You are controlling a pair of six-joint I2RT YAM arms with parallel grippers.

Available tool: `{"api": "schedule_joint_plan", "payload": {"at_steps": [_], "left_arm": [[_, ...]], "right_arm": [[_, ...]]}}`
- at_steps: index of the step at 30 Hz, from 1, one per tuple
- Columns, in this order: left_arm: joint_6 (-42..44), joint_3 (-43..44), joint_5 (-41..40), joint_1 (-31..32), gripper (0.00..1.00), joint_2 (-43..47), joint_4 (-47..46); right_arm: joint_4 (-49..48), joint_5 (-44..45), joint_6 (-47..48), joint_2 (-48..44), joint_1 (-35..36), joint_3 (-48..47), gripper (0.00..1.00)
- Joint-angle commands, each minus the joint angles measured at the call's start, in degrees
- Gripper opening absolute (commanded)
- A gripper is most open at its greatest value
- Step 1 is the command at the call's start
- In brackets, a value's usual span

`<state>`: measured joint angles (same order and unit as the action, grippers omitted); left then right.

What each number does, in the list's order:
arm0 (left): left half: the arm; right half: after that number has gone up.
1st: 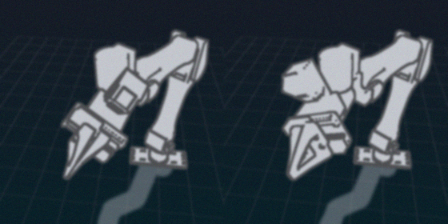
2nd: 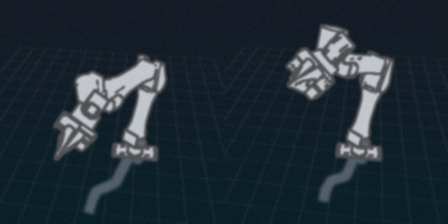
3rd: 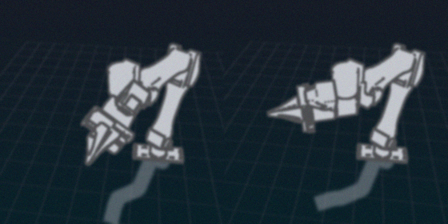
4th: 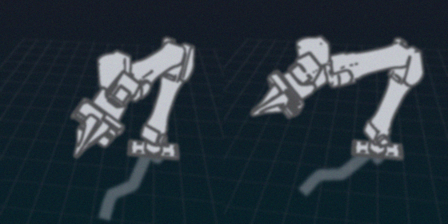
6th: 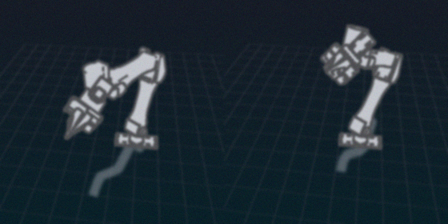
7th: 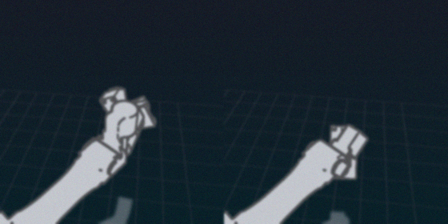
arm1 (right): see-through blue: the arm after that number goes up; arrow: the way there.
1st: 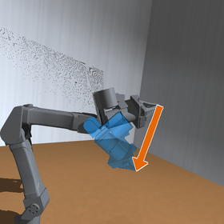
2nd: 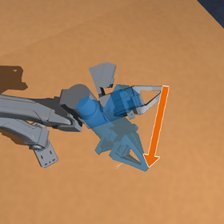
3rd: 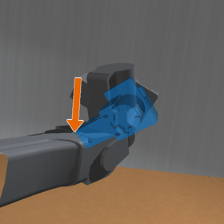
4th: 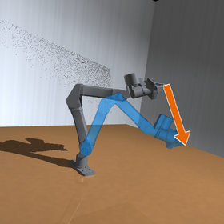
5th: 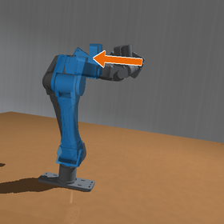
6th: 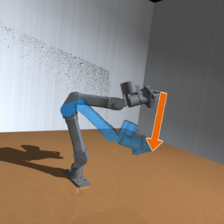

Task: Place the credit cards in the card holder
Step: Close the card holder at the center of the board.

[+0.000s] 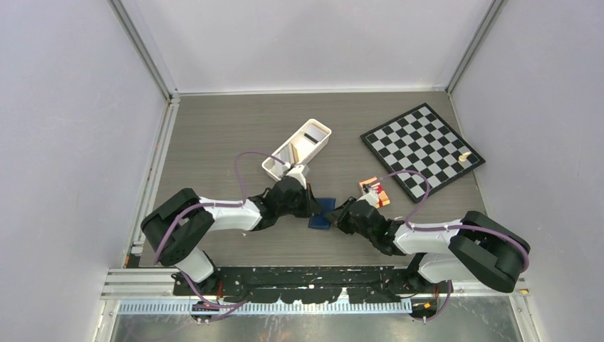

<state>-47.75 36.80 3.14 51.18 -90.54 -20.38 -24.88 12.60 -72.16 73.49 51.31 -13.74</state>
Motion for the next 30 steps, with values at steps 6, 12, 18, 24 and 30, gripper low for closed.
{"api": "schedule_joint_plan", "payload": {"at_steps": [6,12,18,24,30], "left_arm": [[-0.7,-1.8,1.3,0.0,0.0,0.0,-4.2],[8.6,1.5,1.8,0.1,0.23,3.5,2.1],[19.6,8.5,-4.1,1.1,0.53,5.0,18.1],[16.5,9.8,-9.6,1.5,0.58,2.9,26.5],[5.1,2.1,-6.2,1.3,0.69,11.0,22.8]], "right_arm": [[12.1,3.6,2.4,1.5,0.1,1.5,0.0],[12.5,3.5,2.4,0.6,0.1,1.5,0.01],[12.9,3.8,3.2,-0.6,0.1,1.8,0.0],[11.5,3.0,2.8,-2.5,0.1,2.8,0.0],[26.5,1.5,4.8,-7.1,0.1,-2.8,0.42]]}}
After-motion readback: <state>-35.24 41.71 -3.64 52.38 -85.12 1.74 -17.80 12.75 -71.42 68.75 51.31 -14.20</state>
